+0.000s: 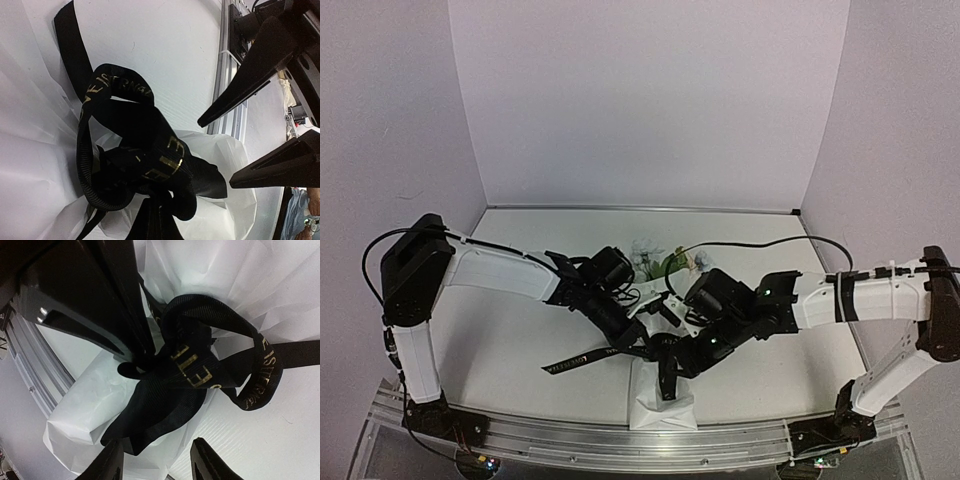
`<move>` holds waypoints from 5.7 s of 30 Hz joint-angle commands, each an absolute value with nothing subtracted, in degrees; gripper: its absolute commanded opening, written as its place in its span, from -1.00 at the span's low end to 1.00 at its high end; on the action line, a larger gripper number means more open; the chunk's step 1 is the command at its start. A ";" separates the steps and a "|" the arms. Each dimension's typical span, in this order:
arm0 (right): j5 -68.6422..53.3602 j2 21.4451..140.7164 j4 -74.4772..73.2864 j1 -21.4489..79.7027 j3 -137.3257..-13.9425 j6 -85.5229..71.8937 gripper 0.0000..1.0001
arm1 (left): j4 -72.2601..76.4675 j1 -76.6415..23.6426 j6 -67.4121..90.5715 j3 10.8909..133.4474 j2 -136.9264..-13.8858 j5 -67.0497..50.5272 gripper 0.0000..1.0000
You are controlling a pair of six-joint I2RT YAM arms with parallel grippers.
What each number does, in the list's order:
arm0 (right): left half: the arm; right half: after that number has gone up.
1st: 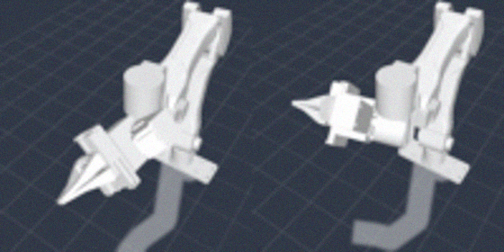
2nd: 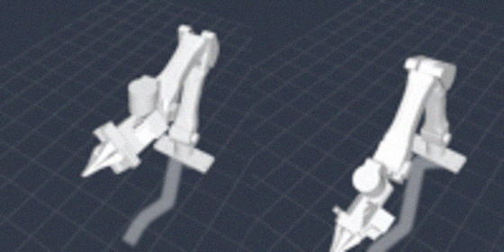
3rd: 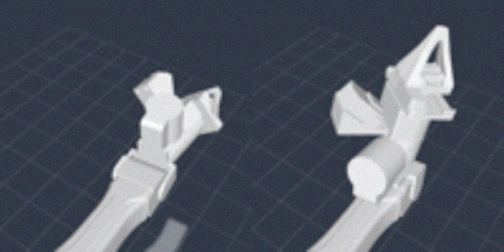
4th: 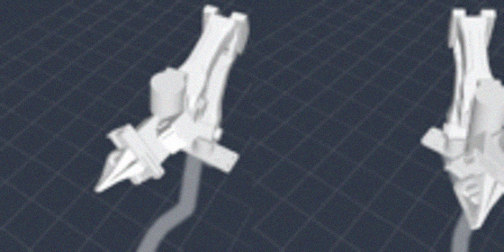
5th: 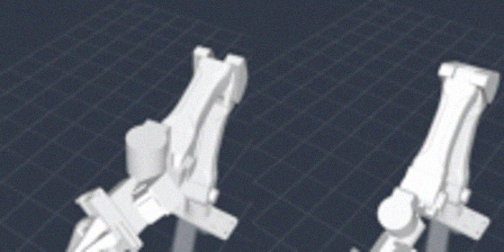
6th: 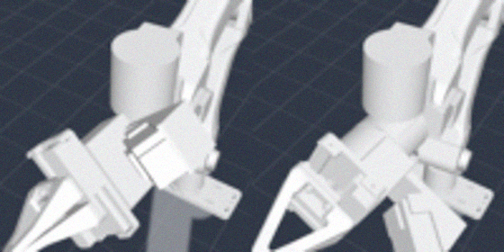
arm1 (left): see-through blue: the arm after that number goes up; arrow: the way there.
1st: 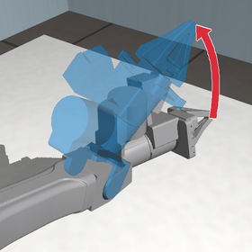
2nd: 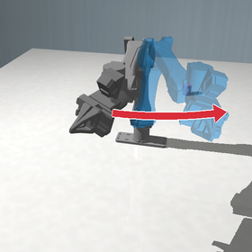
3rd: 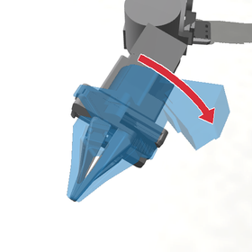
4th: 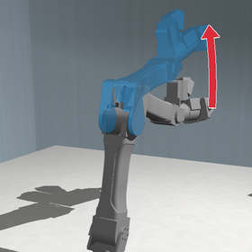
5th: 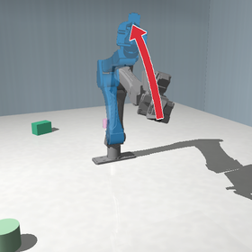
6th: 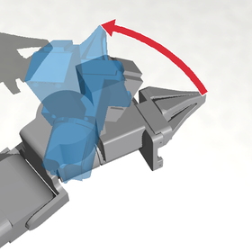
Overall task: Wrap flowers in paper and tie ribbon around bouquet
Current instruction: Tie the half-tied ribbon around the folded bouquet.
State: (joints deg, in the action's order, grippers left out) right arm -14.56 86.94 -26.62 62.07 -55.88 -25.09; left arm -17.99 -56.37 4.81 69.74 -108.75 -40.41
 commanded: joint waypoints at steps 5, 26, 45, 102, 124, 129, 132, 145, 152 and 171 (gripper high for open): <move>-13.93 86.18 -23.95 60.05 -55.41 -25.24 -0.18 | -17.45 -55.69 8.22 75.21 -110.07 -55.18 -1.00; -15.95 79.50 -21.61 54.25 -51.56 -26.35 -0.01 | -9.16 -47.97 24.68 84.41 -118.87 -67.13 -1.00; -28.19 89.77 -28.52 52.12 -64.12 -26.50 -0.03 | -27.96 -45.28 8.58 90.65 -123.08 -69.42 -1.00; -21.29 86.94 -46.61 48.93 -68.29 -20.03 -1.00 | -17.22 -44.82 8.40 69.06 -104.18 -45.23 -1.00; -21.25 92.90 -43.59 44.06 -63.81 -25.77 -0.95 | -14.05 -45.37 9.68 67.34 -104.40 -43.13 -1.00; -19.93 91.60 -42.60 44.12 -61.27 -24.71 -0.66 | -14.66 -46.10 9.23 68.27 -105.43 -42.95 -1.00; -19.74 89.13 -41.51 44.12 -59.98 -25.82 -0.46 | -14.80 -46.14 9.16 68.21 -105.33 -42.73 -1.00; -16.91 82.85 -41.31 49.11 -58.32 -26.38 -0.10 | -15.74 -46.14 8.70 68.89 -105.68 -42.72 -1.00; -14.21 85.48 -46.10 53.50 -60.98 -23.41 -0.04 | -16.16 -46.15 8.53 69.08 -105.90 -42.94 -1.00; -12.62 87.14 -45.02 55.03 -62.48 -25.92 -0.63 | -13.04 -46.02 10.94 64.06 -102.42 -38.22 -1.00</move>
